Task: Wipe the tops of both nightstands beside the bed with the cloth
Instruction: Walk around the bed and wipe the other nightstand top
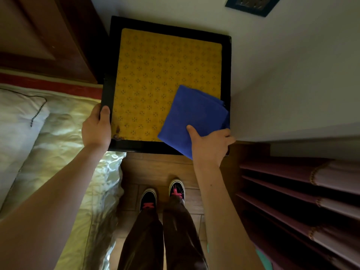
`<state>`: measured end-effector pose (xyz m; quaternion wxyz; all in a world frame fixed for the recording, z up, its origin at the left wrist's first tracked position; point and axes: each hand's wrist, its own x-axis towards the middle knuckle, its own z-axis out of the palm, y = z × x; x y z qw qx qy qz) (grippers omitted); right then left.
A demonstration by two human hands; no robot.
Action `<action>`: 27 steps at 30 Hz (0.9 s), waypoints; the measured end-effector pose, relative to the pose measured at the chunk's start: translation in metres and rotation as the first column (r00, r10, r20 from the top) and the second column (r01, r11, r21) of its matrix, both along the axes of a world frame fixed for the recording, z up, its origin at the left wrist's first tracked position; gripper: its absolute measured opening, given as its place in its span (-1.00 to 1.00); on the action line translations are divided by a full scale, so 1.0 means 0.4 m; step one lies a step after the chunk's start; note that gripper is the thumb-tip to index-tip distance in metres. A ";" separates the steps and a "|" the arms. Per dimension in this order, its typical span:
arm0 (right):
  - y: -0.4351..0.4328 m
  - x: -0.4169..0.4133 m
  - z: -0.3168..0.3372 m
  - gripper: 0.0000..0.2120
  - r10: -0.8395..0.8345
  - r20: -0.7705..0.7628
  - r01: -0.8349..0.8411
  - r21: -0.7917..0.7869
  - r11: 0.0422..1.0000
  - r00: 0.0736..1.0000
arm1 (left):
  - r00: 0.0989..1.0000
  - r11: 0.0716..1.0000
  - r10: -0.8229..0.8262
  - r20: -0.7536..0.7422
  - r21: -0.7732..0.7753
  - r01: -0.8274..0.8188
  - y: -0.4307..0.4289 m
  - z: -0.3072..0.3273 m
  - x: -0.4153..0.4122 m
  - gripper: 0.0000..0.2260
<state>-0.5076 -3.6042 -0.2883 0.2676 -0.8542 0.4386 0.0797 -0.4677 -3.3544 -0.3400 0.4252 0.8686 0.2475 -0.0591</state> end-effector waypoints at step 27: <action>0.040 -0.236 0.825 -0.88 0.260 0.396 -0.459 0.574 0.678 0.880 | 0.974 0.950 -0.118 0.195 -0.264 0.168 0.046 0.932 -0.398 -0.83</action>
